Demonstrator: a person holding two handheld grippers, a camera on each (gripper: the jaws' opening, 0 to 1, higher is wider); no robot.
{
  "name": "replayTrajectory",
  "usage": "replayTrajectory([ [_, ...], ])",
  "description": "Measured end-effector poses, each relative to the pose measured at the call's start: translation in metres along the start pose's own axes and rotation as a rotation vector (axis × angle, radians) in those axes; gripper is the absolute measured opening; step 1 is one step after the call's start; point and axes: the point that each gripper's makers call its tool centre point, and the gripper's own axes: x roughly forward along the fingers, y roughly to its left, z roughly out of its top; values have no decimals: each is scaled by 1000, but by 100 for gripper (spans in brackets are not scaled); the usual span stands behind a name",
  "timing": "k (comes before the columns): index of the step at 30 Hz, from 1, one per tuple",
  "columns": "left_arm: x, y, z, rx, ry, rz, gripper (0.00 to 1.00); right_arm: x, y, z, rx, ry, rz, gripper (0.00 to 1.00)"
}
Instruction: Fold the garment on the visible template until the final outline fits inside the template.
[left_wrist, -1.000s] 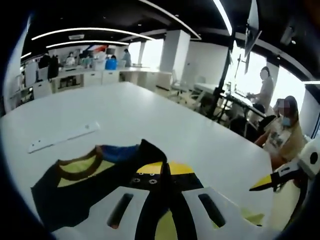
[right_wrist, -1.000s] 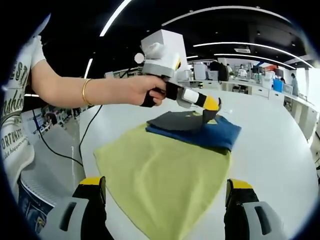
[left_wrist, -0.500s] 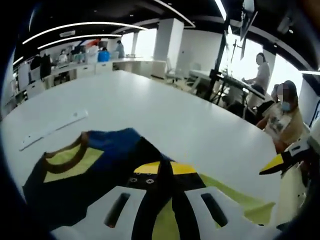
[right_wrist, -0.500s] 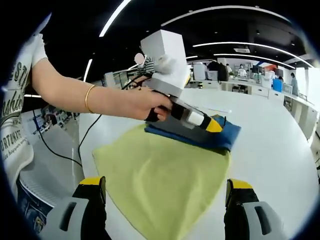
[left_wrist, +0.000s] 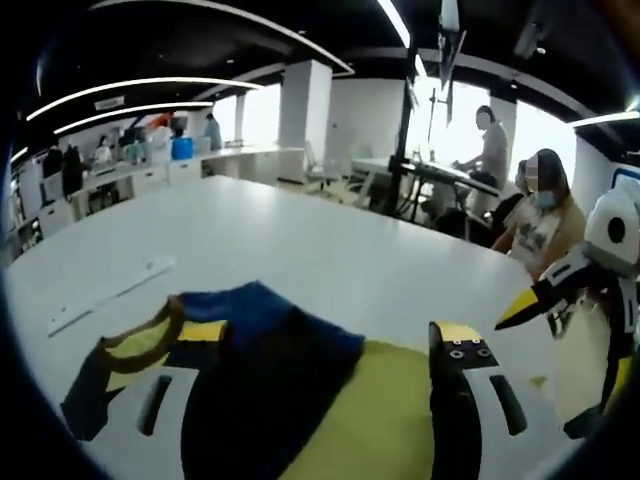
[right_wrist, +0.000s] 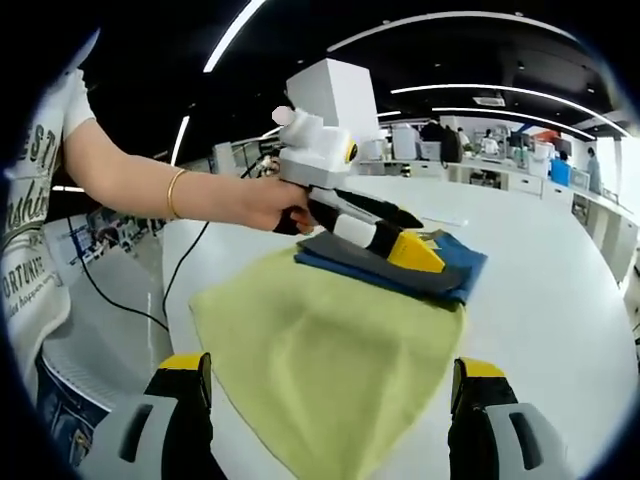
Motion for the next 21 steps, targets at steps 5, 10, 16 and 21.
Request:
replayTrajectory([
  [5, -25, -1, 3, 9, -23, -18, 95, -2, 3, 2, -22, 14, 24, 99],
  [10, -52, -1, 0, 25, -32, -29, 99, -4, 3, 5, -52, 31, 43, 99],
  [16, -87, 4, -11, -1, -32, -7, 99, -6, 7, 6, -67, 43, 73, 99],
  [21, -113, -1, -24, -27, -32, 3, 99, -7, 11, -1, -76, 77, 101, 99],
])
